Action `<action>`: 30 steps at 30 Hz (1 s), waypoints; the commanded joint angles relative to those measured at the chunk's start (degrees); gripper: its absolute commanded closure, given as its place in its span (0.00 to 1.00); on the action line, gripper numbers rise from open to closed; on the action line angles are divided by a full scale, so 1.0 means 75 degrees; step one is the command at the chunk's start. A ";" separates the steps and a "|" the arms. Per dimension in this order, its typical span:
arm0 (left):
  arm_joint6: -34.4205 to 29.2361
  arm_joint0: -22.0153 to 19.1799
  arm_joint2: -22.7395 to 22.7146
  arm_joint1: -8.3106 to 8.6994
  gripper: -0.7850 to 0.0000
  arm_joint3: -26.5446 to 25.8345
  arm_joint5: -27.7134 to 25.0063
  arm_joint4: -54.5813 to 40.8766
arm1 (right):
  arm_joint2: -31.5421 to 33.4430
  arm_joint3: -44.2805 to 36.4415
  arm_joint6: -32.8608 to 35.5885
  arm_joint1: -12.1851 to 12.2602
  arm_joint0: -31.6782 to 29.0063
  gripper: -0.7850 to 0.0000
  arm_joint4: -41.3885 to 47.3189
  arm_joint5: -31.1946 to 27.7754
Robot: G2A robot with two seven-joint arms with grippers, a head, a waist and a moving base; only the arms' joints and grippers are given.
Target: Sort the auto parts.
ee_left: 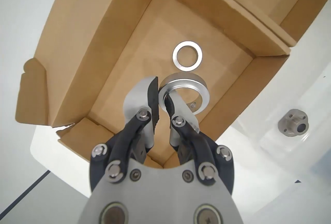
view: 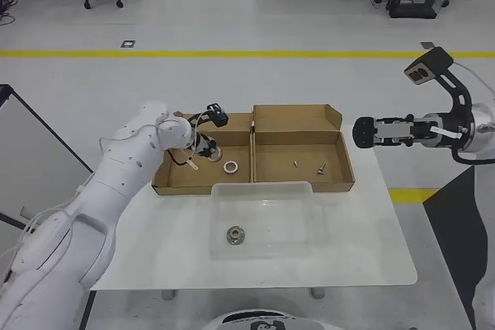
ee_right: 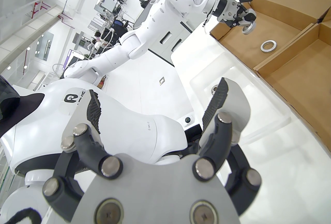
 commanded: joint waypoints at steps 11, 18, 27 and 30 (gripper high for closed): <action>0.0786 -0.0458 0.0946 -0.0762 1.00 0.1910 -0.0028 0.0575 | -0.0001 0.0000 0.0000 0.0000 0.0000 0.00 0.0000 0.0000; 0.1164 -0.0584 0.1326 -0.1190 1.00 0.2690 -0.0047 0.0897 | -0.0001 0.0000 0.0000 0.0000 0.0000 0.00 0.0000 0.0000; 0.1447 -0.0656 0.1587 -0.1639 1.00 0.3573 -0.0168 0.1084 | -0.0001 0.0000 0.0000 0.0000 0.0000 0.00 0.0000 0.0000; 0.1592 -0.0678 0.1615 -0.1742 1.00 0.3841 -0.0218 0.1106 | -0.0001 0.0000 0.0000 0.0000 0.0000 0.00 0.0000 0.0000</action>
